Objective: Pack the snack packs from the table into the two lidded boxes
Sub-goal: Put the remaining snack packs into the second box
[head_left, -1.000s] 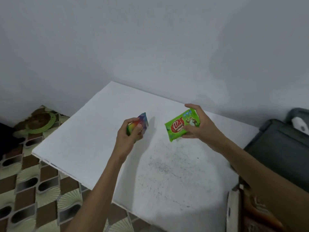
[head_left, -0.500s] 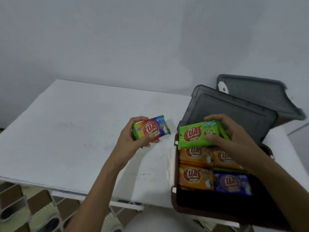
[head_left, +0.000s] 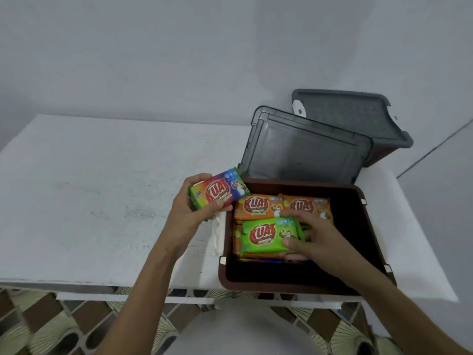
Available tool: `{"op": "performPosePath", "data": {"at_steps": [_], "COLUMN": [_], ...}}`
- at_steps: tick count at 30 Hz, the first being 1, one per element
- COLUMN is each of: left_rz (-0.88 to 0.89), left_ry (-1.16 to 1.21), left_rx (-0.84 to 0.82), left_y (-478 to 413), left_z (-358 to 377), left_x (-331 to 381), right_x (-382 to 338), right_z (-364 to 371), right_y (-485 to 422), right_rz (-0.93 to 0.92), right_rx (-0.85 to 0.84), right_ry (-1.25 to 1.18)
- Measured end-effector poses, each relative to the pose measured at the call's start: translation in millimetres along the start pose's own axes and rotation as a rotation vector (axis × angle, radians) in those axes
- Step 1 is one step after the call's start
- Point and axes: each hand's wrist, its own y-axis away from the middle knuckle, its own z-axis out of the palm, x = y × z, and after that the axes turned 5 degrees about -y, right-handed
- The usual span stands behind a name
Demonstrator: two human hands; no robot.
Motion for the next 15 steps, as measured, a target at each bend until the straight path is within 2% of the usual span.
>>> {"op": "performPosePath", "data": {"at_steps": [2,7,9,15], "left_rz": [-0.011,-0.008,-0.001,0.010], "left_ry": [-0.007,-0.012,-0.001,-0.061], "left_rx": [-0.007,0.010,0.006,-0.011], "left_y": [-1,-1,-1,-4], "left_z": [-1,0,1,-1], "left_x": [-2,-2,-2,2], "right_x": [8,17,18,4], "right_z": [7,14,14,9], "right_y": [-7,-18,-19,-14], "right_rz": [0.012,-0.079,-0.114,-0.324], "right_rx": [0.031,0.077,0.071,0.122], "right_ry": [0.076,0.581,0.682,1.129]}}
